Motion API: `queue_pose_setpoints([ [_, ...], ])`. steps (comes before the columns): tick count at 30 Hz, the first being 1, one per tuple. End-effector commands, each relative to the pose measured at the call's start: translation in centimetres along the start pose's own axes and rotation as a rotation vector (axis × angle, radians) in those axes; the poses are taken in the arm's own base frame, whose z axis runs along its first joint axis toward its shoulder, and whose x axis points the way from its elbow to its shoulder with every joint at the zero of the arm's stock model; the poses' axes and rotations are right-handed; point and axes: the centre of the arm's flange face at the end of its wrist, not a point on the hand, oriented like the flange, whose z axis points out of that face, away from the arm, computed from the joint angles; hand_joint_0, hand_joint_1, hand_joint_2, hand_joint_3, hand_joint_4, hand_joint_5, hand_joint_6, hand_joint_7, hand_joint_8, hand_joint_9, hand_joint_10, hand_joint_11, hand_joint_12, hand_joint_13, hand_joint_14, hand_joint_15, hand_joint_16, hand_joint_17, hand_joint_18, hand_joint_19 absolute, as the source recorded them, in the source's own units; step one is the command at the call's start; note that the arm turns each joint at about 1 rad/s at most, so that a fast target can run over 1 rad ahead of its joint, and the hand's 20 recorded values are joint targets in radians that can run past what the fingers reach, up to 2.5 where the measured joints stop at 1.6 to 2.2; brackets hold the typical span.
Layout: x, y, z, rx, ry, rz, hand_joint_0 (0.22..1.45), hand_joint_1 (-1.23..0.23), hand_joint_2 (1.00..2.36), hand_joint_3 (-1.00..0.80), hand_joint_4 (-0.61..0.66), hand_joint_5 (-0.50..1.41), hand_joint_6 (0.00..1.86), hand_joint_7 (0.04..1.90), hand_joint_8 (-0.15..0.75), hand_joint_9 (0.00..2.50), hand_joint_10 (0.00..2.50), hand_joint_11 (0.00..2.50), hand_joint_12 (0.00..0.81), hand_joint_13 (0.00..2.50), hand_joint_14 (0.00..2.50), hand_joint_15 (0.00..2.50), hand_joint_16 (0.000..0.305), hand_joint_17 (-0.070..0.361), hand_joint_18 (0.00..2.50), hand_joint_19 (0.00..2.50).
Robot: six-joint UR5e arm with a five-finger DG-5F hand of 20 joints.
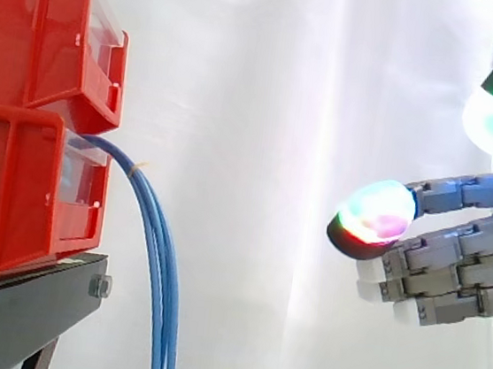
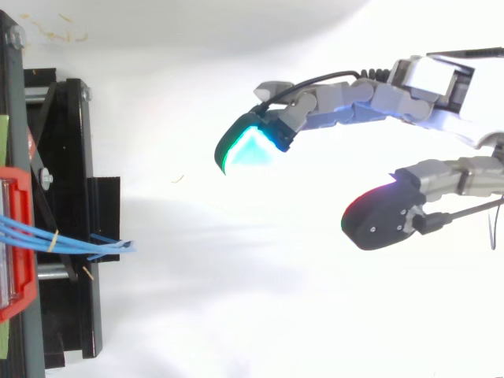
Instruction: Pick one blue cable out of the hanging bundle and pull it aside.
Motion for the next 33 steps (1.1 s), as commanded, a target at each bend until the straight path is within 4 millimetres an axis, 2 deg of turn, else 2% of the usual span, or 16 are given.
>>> queue_pose_setpoints([
  [1, 0.6, -1.1, 0.6, -0.011, -0.008, 0.006, 0.53, -0.48, 1.0, -0.48, 0.21, -0.2, 0.5, 0.69, 0.232, 0.46, 0.0, 0.01, 0.328, 0.18, 0.0, 0.02, 0.048, 0.107, 0.1, 0.18],
  [11, 0.9, -1.7, 1.0, -0.029, -0.031, -0.002, 0.54, -0.48, 1.0, -0.48, 0.21, -0.2, 0.5, 0.7, 0.234, 0.47, 0.0, 0.02, 0.329, 0.19, 0.0, 0.03, 0.048, 0.107, 0.11, 0.18],
  [14, 1.4, -2.8, 1.3, -0.015, -0.03, -0.009, 0.54, -0.48, 1.0, -0.48, 0.22, -0.2, 0.5, 0.7, 0.234, 0.47, 0.0, 0.02, 0.329, 0.19, 0.0, 0.03, 0.048, 0.108, 0.12, 0.19],
  [15, 2.0, -3.9, 1.9, -0.006, -0.026, -0.006, 0.54, -0.48, 1.0, -0.48, 0.22, -0.2, 0.5, 0.7, 0.234, 0.47, 0.0, 0.03, 0.329, 0.2, 0.0, 0.03, 0.048, 0.108, 0.13, 0.19],
  [19, 2.9, -4.9, 3.3, -0.005, -0.025, 0.018, 0.54, -0.48, 1.0, -0.48, 0.22, -0.2, 0.5, 0.7, 0.238, 0.48, 0.0, 0.03, 0.33, 0.2, 0.0, 0.03, 0.048, 0.108, 0.13, 0.19],
  [23, 4.3, -6.1, 6.6, 0.009, -0.025, 0.028, 0.54, -0.48, 1.0, -0.48, 0.22, -0.19, 0.5, 0.7, 0.237, 0.48, 0.0, 0.02, 0.329, 0.2, 0.0, 0.03, 0.048, 0.108, 0.13, 0.19],
  [27, 5.3, -6.2, 8.9, -0.001, -0.002, 0.048, 0.54, -0.48, 1.0, -0.48, 0.23, -0.19, 0.5, 0.7, 0.238, 0.48, 0.0, 0.03, 0.33, 0.21, 0.0, 0.03, 0.048, 0.108, 0.14, 0.2],
  [33, 5.8, -6.0, 9.4, -0.009, 0.001, 0.033, 0.54, -0.48, 1.0, -0.48, 0.24, -0.19, 0.5, 0.71, 0.24, 0.49, 0.0, 0.03, 0.331, 0.21, 0.0, 0.03, 0.048, 0.108, 0.15, 0.2],
])
